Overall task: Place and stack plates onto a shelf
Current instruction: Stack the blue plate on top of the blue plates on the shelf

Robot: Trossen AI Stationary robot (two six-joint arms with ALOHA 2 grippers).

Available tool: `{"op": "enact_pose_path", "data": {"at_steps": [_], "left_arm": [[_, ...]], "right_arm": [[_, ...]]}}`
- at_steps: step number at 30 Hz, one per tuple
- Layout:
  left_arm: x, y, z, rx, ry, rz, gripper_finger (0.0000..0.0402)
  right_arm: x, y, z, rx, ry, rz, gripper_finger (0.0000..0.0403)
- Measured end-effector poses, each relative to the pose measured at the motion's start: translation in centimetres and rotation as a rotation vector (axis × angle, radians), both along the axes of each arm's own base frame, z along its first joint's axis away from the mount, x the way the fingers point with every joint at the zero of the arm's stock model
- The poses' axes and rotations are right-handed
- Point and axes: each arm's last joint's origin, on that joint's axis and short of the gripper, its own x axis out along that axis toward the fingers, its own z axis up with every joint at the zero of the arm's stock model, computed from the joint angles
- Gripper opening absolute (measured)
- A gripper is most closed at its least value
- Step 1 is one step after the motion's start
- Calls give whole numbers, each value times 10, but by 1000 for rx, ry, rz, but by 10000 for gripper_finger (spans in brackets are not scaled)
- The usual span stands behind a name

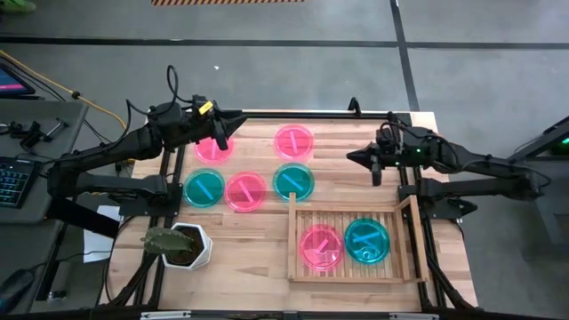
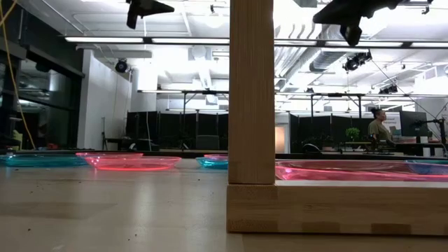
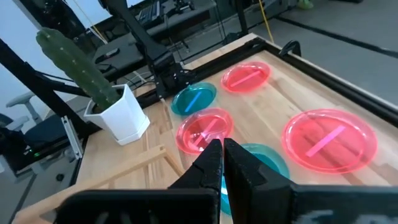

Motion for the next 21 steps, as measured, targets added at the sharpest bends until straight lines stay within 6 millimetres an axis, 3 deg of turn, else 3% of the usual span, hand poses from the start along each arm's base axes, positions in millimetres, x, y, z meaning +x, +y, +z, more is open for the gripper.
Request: {"op": "enact_pose_path", "data": {"at_steps": [10, 21], "left_arm": [[3, 1, -3, -14, 14, 9, 161], [31, 10, -22, -105, 61, -26, 161]], "right_arm": [[-9, 0, -2, -34, 39, -46, 0], [-16, 1, -3, -81, 69, -63, 0]]}}
